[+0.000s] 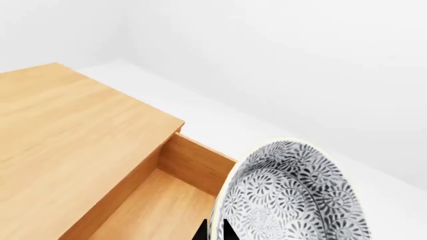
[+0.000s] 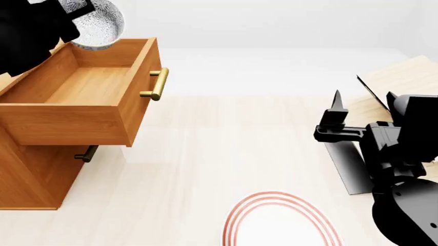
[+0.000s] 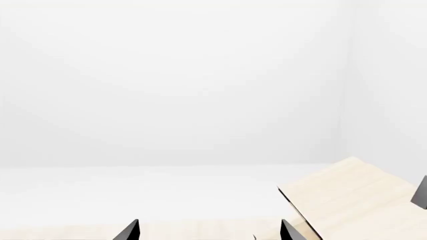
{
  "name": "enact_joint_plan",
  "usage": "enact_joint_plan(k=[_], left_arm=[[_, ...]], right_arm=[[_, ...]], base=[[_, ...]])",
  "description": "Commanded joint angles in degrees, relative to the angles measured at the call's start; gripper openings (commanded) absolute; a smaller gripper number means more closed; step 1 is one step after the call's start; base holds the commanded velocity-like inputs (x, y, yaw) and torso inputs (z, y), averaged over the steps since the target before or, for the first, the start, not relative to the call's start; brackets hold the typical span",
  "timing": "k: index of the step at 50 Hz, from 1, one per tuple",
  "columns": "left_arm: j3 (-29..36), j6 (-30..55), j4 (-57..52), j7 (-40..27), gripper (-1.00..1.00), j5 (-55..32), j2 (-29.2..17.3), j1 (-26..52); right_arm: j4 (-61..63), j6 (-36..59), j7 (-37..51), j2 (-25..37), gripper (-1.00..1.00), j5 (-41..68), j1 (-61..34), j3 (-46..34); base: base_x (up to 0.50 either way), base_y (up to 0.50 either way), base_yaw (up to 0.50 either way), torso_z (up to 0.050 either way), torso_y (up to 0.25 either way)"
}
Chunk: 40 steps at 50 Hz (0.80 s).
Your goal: Open the top drawer of the cabinet and put the bowl in it.
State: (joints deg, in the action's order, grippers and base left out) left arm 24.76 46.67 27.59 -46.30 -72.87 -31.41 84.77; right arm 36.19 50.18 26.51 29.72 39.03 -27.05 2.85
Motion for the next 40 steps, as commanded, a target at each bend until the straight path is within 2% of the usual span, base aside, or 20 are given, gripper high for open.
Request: enact_joint_plan(k=[1, 23, 40], left_arm=[[0.09, -3.31, 6.02, 2.15, -1.0, 2.91, 0.81, 0.06], [4.39, -12.04, 29.67, 12.4, -1.0, 11.13, 7.77, 5.47], [4.73, -16.32, 38.21, 15.9, -1.0, 12.89, 9.71, 5.4]], right_arm=[[-0.22, 0.11, 0.21, -0.01, 1.0, 0.06, -0.28, -0.4], [-0.57, 0.92, 0.77, -0.01, 1.0, 0.26, -1.54, -1.58], [-2.01, -0.74, 0.23, -0.06, 1.0, -0.44, -0.78, -1.88]], base=[[0.0, 0.0, 0.0, 0.0, 0.0], [0.0, 0.0, 0.0, 0.0, 0.0], [0.0, 0.0, 0.0, 0.0, 0.001]])
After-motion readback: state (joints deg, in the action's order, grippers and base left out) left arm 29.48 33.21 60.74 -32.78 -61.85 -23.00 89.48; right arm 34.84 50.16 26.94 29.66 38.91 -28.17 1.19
